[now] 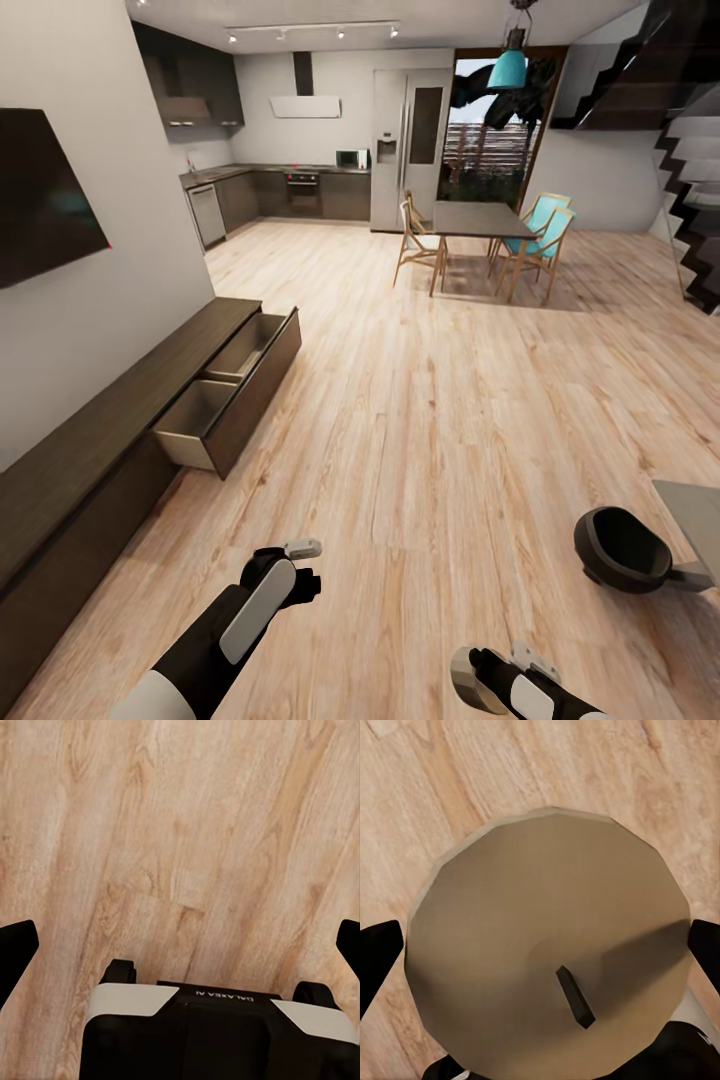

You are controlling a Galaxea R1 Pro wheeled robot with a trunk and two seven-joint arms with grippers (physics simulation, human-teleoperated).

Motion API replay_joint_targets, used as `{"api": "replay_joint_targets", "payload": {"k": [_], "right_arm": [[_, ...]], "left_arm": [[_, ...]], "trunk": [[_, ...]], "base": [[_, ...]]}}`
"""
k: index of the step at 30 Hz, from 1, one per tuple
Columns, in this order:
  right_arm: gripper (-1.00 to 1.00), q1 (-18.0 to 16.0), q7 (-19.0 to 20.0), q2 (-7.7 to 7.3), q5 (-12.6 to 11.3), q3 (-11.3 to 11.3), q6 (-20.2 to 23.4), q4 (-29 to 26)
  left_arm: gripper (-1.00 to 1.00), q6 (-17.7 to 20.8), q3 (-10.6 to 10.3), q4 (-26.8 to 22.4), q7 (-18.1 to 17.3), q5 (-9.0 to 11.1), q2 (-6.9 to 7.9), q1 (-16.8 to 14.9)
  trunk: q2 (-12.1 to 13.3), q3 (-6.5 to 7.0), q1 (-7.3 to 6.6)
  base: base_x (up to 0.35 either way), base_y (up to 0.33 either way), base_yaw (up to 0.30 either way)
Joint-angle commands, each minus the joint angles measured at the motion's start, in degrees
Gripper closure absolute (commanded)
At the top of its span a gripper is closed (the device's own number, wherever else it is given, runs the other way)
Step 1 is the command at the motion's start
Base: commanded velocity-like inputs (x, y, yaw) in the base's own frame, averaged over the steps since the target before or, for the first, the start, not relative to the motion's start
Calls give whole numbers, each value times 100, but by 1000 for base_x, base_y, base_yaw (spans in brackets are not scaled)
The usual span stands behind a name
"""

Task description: Place each of the two pumpkins and all three candles from the living room inside a cabinet in the living room (use any cabinet), then make sure every cabinet is closed, and position the cauldron so it is next to a table in the living room.

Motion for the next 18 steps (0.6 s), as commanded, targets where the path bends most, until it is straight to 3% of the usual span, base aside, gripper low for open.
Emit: {"api": "replay_joint_targets", "payload": {"k": [1,18], "right_arm": [[100,-1,-27,-4,-49,49,7,-12],[100,-1,-28,-4,-49,49,7,-12]], "left_arm": [[-100,3,-9,-6,60,58,1,-5],[-100,4,-9,-4,60,59,1,-5]], "trunk": [[-6,3,2],[-6,165,2]], "base": [[0,0,0],[0,0,0]]}}
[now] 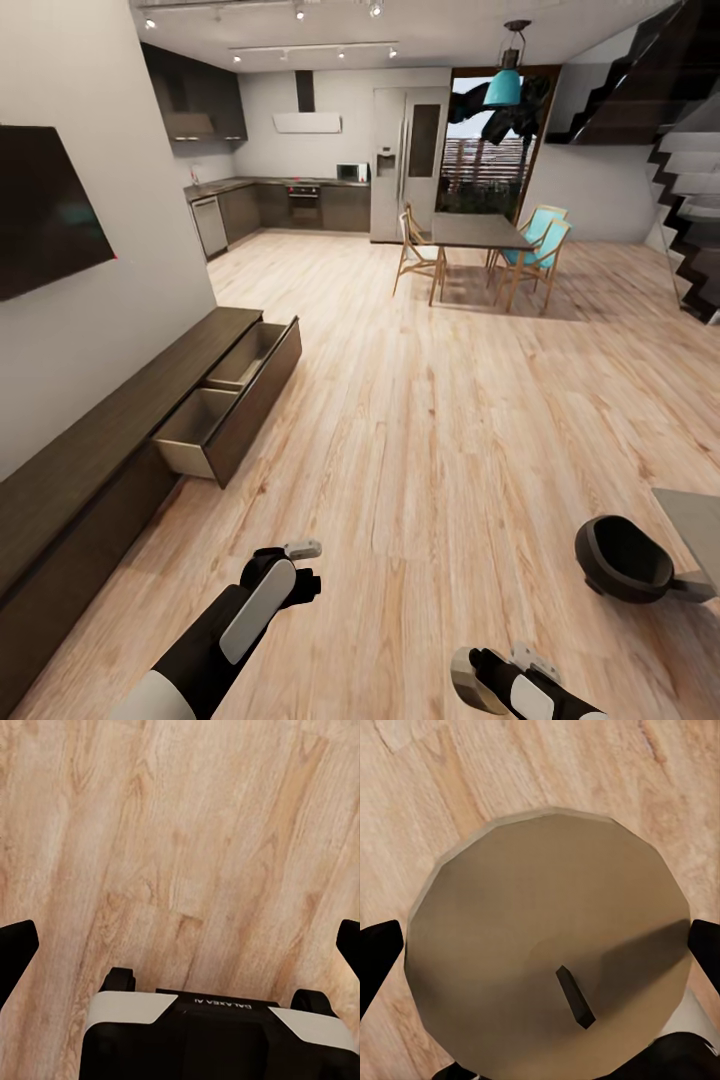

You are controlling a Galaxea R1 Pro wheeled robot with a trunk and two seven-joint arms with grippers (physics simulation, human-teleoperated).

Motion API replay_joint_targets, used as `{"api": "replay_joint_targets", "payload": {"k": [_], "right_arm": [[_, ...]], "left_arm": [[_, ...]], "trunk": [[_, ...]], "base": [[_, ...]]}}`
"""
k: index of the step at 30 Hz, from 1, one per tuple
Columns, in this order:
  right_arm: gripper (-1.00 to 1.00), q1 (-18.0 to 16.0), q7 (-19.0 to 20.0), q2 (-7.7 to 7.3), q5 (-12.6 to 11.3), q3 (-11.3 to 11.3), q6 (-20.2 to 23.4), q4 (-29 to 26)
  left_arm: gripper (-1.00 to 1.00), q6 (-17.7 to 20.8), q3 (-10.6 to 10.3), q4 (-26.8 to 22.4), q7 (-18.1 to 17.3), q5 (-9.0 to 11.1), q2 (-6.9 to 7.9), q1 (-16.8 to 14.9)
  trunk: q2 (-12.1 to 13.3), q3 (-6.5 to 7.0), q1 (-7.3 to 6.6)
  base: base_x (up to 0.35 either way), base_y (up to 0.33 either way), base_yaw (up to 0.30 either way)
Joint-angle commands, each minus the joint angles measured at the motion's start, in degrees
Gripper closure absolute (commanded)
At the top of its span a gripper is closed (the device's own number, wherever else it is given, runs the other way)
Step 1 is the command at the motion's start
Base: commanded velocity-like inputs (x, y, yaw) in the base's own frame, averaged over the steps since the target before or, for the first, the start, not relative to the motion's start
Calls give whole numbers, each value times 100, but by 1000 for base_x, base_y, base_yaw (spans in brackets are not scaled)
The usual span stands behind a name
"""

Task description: Place each of the two pumpkins and all three candles from the living room inside a cabinet in the living room (use any cabinet), then make sure every cabinet is closed, and position the cauldron so it is next to a table in the living room.

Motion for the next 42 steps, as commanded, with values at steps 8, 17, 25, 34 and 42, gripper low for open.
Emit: {"api": "replay_joint_targets", "payload": {"k": [8,17,25,34,42], "right_arm": [[100,-1,-43,-4,-49,50,1,-12],[100,-1,-51,-4,-49,51,-2,-12],[100,-1,-51,-4,-49,49,-1,-12],[100,-1,-51,-4,-49,49,0,-12],[100,-1,-44,-4,-52,48,13,-12]], "left_arm": [[-100,3,-9,-3,60,55,1,-6],[-100,2,-9,-4,60,50,1,-5],[-100,3,-9,-6,61,50,1,-5],[-100,7,-9,-10,68,47,5,-5],[-100,4,-17,-11,69,49,2,-5]], "trunk": [[-6,69,2],[-6,155,2],[-6,231,2],[-6,317,2],[-6,394,2]], "base": [[0,0,0],[0,0,0],[36,0,0],[161,0,0],[256,0,0]]}}
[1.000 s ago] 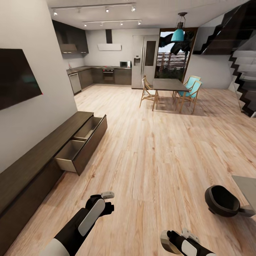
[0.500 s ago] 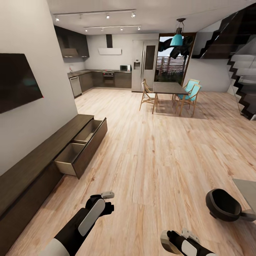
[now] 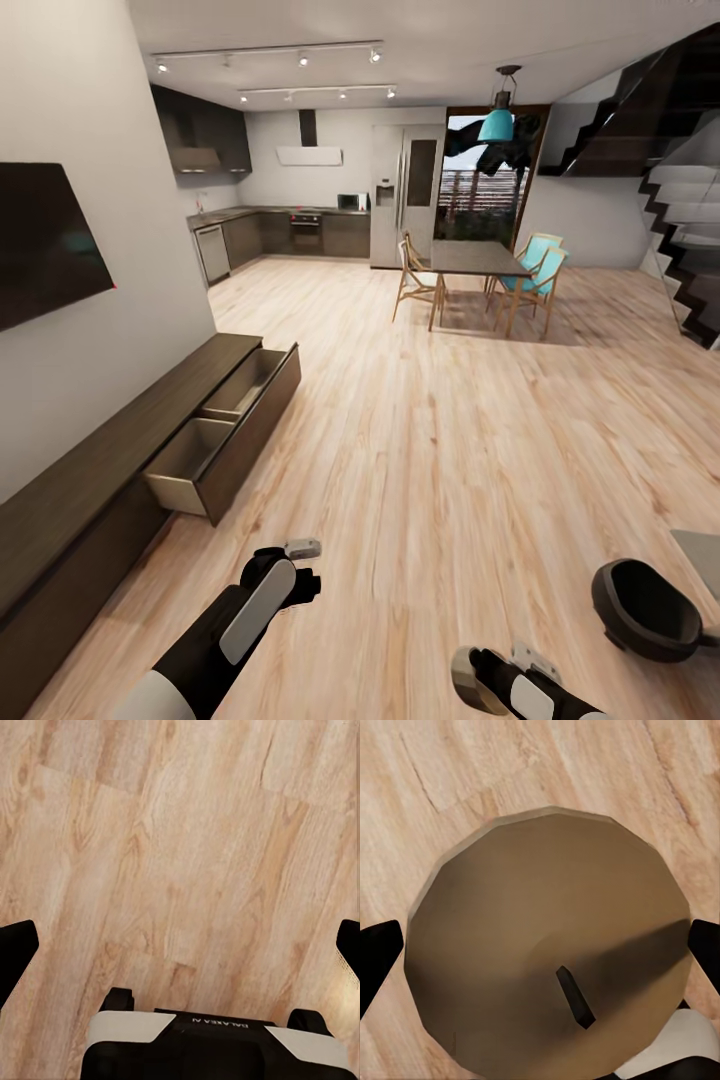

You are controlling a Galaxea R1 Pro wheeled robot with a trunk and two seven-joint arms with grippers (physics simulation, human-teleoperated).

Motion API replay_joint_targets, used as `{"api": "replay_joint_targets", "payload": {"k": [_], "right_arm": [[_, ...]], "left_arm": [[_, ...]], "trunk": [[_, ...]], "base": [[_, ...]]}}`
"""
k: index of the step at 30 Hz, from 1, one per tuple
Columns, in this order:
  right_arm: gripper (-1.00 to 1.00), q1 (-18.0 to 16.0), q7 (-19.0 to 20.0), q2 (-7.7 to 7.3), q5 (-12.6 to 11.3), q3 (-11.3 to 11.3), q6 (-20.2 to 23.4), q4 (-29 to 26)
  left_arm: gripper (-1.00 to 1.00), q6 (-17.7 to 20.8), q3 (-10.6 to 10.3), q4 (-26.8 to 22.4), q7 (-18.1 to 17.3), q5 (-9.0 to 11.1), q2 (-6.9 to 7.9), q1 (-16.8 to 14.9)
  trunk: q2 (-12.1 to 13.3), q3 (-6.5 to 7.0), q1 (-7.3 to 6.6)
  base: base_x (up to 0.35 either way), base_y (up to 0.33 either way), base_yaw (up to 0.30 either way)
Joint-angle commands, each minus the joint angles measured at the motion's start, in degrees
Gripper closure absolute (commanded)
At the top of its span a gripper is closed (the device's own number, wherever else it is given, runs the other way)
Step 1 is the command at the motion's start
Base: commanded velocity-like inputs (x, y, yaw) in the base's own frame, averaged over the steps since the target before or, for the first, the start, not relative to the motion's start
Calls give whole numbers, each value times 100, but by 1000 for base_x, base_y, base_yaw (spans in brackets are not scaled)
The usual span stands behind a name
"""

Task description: Place each of the two pumpkins and all three candles from the living room inside a cabinet in the living room (use any cabinet), then make sure every cabinet is closed, and position the cauldron so it is next to a table in the living room.

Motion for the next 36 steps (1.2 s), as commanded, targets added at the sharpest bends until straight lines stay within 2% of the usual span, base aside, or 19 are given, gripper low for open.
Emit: {"api": "replay_joint_targets", "payload": {"k": [1,7,17,24,30,36], "right_arm": [[100,-2,-26,-4,-48,48,10,-14],[100,-2,-9,-4,-60,48,32,-14],[100,-2,0,-4,-69,46,36,-14],[100,-2,0,-7,-73,44,47,-12],[100,-2,10,-11,-345,50,67,-7],[100,-2,17,-12,-421,51,78,-5]], "left_arm": [[-100,2,-10,-6,60,55,1,-6],[-100,2,-21,-5,60,55,1,-6],[-100,1,-48,-4,60,56,-4,-6],[-100,1,-59,0,60,56,-3,-6],[-100,1,-63,-3,60,56,0,-6],[-100,1,-70,-6,60,56,-3,-6]], "trunk": [[-6,2,5],[-6,54,5],[-6,66,5],[-6,66,5],[-6,66,5],[-6,66,5]], "base": [[318,0,0],[330,0,16],[335,0,-5],[335,0,-210],[335,0,-259],[335,0,-266]]}}
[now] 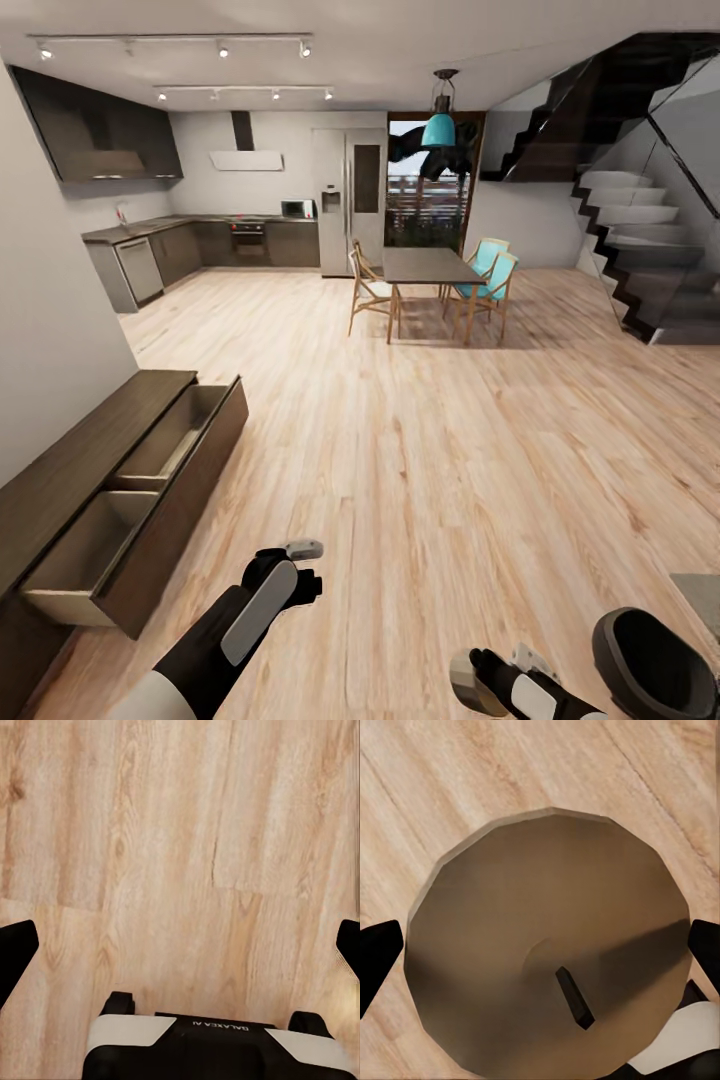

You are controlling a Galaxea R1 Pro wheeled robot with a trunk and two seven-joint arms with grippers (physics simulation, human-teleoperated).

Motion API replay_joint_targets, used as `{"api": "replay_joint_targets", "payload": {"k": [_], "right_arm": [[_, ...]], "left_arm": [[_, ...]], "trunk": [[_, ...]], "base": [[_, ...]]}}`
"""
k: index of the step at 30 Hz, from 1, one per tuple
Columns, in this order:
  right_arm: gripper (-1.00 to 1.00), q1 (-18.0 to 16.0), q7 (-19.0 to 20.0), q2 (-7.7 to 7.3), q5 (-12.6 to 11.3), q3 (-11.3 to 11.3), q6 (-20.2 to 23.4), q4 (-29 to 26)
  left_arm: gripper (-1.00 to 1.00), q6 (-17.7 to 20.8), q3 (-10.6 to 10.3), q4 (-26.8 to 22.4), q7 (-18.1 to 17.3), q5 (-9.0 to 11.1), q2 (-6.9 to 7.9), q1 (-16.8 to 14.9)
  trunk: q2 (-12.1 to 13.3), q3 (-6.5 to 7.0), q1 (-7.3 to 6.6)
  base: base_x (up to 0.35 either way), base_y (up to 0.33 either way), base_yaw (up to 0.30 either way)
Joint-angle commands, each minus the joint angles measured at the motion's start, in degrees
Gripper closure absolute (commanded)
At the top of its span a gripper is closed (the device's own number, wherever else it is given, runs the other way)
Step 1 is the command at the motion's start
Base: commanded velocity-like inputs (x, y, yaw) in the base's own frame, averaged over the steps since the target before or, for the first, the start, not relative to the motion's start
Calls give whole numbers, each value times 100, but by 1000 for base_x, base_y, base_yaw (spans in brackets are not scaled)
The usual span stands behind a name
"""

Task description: Place each of the two pumpkins and all three candles from the living room inside a cabinet in the living room (use any cabinet), then make sure every cabinet is closed, and position the cauldron so it is next to a table in the living room.

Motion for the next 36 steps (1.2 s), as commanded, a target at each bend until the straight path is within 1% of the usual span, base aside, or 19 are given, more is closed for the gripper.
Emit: {"api": "replay_joint_targets", "payload": {"k": [1,6,9,36], "right_arm": [[100,-3,-22,-3,-46,46,15,-13],[100,-3,-25,-3,-51,45,16,-14],[100,-3,-23,-3,-51,43,16,-13],[100,-3,-28,4,-35,54,-42,-13]], "left_arm": [[-100,7,-9,-7,59,54,4,-5],[-100,7,-11,-3,59,54,2,-5],[-100,7,-11,0,59,54,5,-5],[-100,4,-11,2,59,54,3,-5]], "trunk": [[-7,-8,5],[-7,-8,5],[-7,-8,5],[-7,-8,5]], "base": [[335,0,-267],[335,0,-246],[335,0,-87],[334,0,-3]]}}
